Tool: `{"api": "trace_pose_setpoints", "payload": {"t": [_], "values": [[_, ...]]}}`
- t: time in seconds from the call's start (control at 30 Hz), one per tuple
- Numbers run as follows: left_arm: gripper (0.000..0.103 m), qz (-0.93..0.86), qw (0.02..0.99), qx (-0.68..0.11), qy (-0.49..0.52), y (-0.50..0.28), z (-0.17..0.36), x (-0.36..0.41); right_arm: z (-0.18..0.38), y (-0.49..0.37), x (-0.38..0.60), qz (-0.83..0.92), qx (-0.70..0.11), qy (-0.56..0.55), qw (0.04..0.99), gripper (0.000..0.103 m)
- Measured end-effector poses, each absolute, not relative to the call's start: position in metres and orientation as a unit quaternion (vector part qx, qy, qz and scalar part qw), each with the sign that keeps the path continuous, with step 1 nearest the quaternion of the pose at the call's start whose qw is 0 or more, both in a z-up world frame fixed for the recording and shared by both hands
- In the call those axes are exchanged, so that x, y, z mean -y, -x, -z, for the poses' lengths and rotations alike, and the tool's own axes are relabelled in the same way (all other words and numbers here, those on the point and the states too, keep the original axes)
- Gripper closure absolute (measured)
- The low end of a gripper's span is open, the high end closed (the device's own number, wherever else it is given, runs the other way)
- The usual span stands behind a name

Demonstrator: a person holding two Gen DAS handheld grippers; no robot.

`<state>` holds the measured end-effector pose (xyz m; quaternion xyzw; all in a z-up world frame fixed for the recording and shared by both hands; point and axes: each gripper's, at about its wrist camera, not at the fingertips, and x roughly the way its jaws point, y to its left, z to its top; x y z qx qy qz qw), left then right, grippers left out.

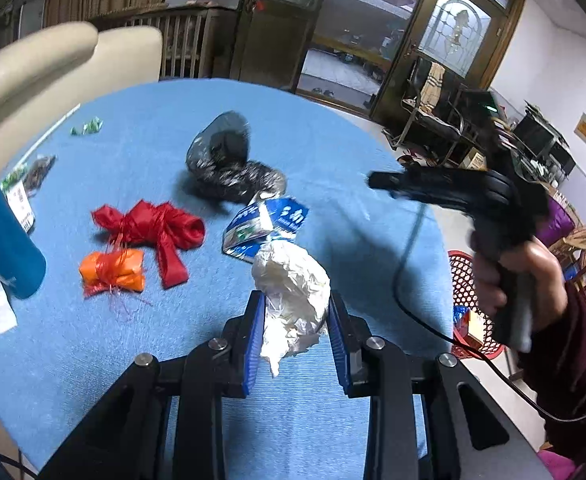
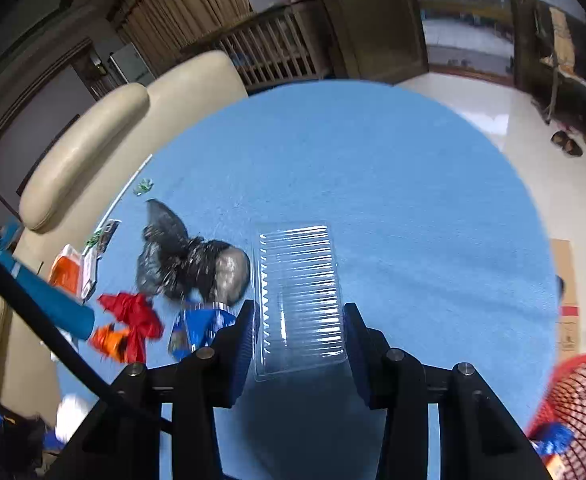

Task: Collect trash
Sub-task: 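Grasp the clear plastic tray with the right tool while the left tool grasps the white tissue, then carry the clear tray and white tissue over the red basket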

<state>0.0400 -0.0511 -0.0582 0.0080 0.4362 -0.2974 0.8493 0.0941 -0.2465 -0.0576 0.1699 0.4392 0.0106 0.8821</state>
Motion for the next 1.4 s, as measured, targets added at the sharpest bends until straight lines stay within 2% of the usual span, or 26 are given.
{"api": "trace_pose_setpoints", "payload": {"t": [0.57, 0.87, 1.4], "values": [[0.071, 0.291, 0.872, -0.381, -0.101, 0.015, 0.004, 0.108, -0.004, 0.061, 0.281, 0.003, -0.358, -0.198, 0.912, 0.058], [0.071, 0.286, 0.88, -0.345, -0.156, 0.036, -0.018, 0.141, -0.015, 0.099, 0.299, 0.017, -0.337, -0.197, 0.921, 0.058], [0.071, 0.306, 0.869, -0.327, -0.211, 0.049, -0.019, 0.204, -0.013, 0.133, 0.339, 0.049, -0.309, -0.223, 0.923, 0.058]]}}
